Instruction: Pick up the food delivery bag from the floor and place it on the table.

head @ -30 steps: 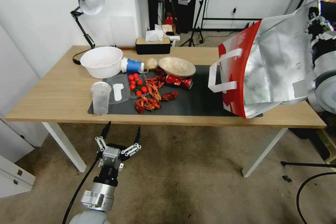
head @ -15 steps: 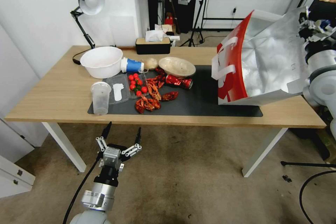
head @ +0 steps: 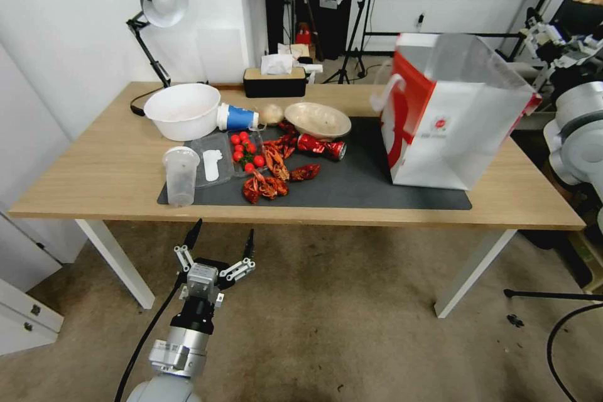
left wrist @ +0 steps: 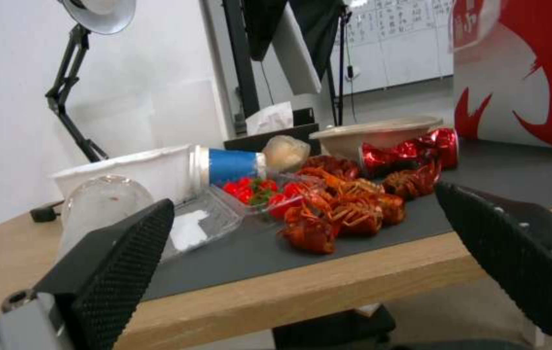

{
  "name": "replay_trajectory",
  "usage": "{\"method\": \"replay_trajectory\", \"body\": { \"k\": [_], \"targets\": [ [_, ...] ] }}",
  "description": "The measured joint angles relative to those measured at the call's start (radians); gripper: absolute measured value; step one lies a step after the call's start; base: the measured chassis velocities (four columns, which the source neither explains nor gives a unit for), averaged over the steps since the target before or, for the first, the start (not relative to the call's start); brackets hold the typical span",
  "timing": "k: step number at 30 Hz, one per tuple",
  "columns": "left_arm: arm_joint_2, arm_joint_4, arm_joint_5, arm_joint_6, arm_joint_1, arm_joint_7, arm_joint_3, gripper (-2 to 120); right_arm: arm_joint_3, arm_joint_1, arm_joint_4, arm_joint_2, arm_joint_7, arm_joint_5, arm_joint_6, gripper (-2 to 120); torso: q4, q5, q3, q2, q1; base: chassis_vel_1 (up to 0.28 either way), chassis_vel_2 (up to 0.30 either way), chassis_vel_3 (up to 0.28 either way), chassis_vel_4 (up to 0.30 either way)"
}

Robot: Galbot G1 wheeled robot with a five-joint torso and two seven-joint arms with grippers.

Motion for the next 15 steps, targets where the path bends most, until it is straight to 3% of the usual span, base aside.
{"method": "replay_trajectory", "body": {
  "k": [2, 7, 15],
  "targets": [
    [0.0, 0.004, 0.0, -0.007, 0.0, 0.0, 0.0, 100, 0.015, -0.025, 0.021, -0.001, -0.018, -0.01, 0.0, 89, 0.0001, 0.0, 0.0, 0.0, 0.0, 0.0, 0.0, 0.0, 0.0],
    [0.002, 0.007, -0.008, -0.015, -0.001, -0.003, 0.0, 100, 0.058, -0.101, 0.073, -0.002, -0.065, -0.059, 0.001, 100, -0.0001, -0.0001, 0.0, 0.0, 0.0, 0.0, 0.0, 0.0, 0.0],
    [0.005, 0.005, -0.011, -0.019, -0.004, -0.016, 0.001, 100, 0.148, -0.281, 0.21, 0.017, -0.113, -0.192, 0.028, 100, 0.0001, -0.0001, 0.0, 0.0, 0.0, 0.0, 0.0, 0.0, 0.0]
  ]
}}
